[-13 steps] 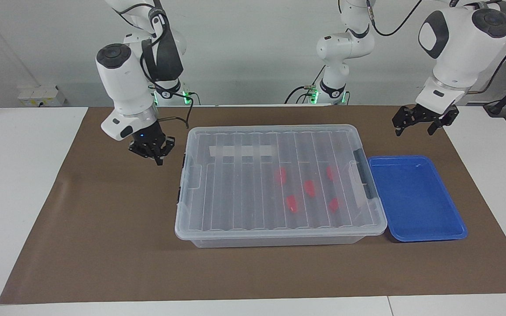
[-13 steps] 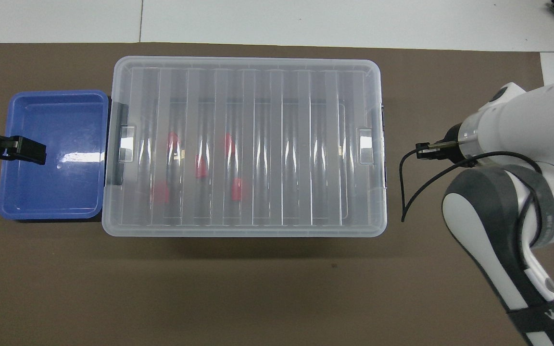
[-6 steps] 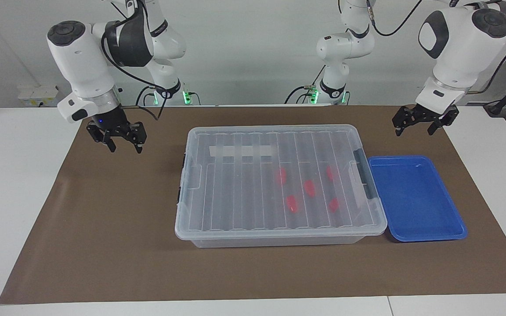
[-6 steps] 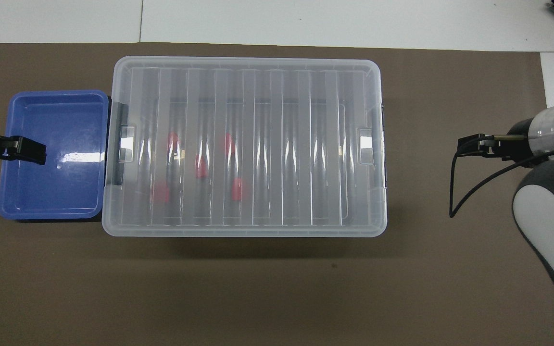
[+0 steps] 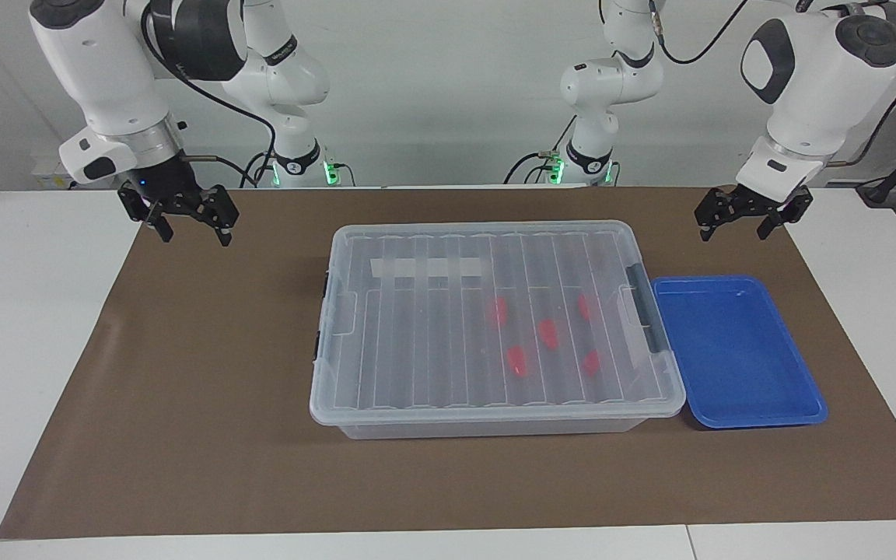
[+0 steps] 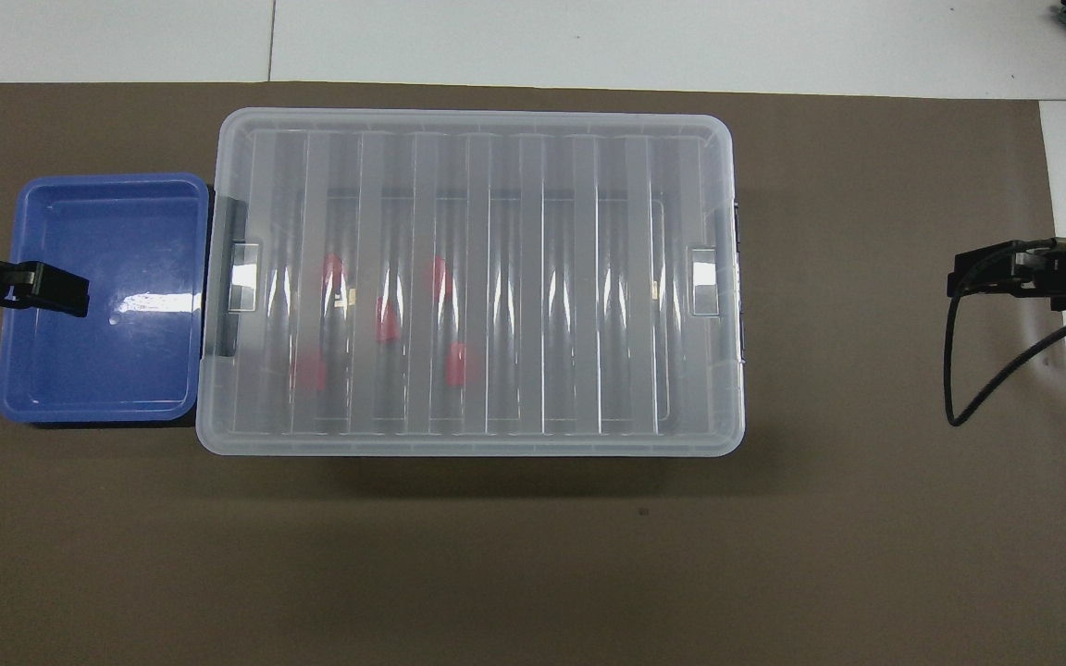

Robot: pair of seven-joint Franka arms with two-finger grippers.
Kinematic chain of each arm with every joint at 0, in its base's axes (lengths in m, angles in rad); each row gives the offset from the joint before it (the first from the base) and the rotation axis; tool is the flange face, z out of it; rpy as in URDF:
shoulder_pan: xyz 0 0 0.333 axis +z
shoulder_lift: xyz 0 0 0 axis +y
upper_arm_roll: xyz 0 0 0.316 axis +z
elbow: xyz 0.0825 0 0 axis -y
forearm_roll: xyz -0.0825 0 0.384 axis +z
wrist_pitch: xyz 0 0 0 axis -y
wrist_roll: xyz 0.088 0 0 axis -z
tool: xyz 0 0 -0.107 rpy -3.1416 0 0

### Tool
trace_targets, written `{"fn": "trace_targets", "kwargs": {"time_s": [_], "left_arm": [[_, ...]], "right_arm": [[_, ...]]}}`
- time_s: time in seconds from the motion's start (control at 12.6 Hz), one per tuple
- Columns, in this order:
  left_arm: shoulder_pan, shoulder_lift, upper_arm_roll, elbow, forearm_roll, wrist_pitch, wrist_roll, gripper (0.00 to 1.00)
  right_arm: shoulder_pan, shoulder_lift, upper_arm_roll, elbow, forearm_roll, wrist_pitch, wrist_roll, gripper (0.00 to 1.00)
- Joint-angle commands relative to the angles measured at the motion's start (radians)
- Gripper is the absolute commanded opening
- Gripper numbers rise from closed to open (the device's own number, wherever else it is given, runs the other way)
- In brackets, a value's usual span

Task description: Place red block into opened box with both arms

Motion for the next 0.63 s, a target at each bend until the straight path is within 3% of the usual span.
{"fn": "trace_targets", "kwargs": {"time_s": [0.0, 0.55], "left_arm": [[0.003, -0.030, 0.003, -0.033, -0.011, 0.019, 0.005, 1.00], [0.003, -0.030, 0.003, -0.033, -0.011, 0.017, 0.005, 1.00]], "right_arm": [[-0.013, 0.042, 0.012, 0.081, -0.005, -0.068, 0.019, 1.00], [0.044, 0.044, 0.021, 0.077, -0.005, -0.076, 0.150, 1.00]]}}
